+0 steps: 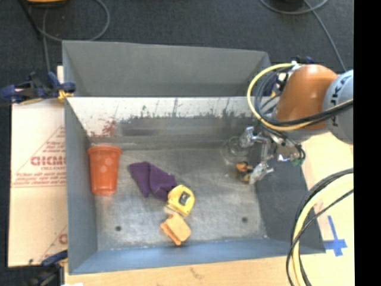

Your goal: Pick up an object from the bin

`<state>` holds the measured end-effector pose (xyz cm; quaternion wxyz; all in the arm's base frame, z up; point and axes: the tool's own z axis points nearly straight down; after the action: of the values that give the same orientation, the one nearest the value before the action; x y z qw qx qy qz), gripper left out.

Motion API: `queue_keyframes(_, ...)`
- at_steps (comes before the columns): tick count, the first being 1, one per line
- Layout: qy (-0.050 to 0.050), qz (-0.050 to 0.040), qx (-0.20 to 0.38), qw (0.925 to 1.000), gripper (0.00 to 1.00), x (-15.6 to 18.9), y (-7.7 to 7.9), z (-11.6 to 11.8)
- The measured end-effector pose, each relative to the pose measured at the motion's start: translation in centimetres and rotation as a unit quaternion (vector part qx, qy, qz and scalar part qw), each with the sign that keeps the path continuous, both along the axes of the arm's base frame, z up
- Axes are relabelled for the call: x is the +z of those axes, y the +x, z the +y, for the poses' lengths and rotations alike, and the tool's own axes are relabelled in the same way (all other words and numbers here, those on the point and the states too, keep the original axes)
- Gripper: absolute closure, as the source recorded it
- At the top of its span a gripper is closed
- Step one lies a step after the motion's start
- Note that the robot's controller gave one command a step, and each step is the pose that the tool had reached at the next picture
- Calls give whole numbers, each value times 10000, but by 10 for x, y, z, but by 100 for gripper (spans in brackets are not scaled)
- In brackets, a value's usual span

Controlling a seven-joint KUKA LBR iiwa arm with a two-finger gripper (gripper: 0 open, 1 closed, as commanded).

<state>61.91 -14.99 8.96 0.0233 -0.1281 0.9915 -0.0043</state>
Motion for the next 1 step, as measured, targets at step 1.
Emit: queue_keyframes(1,-3,-46,12,10000,100,2,2,1)
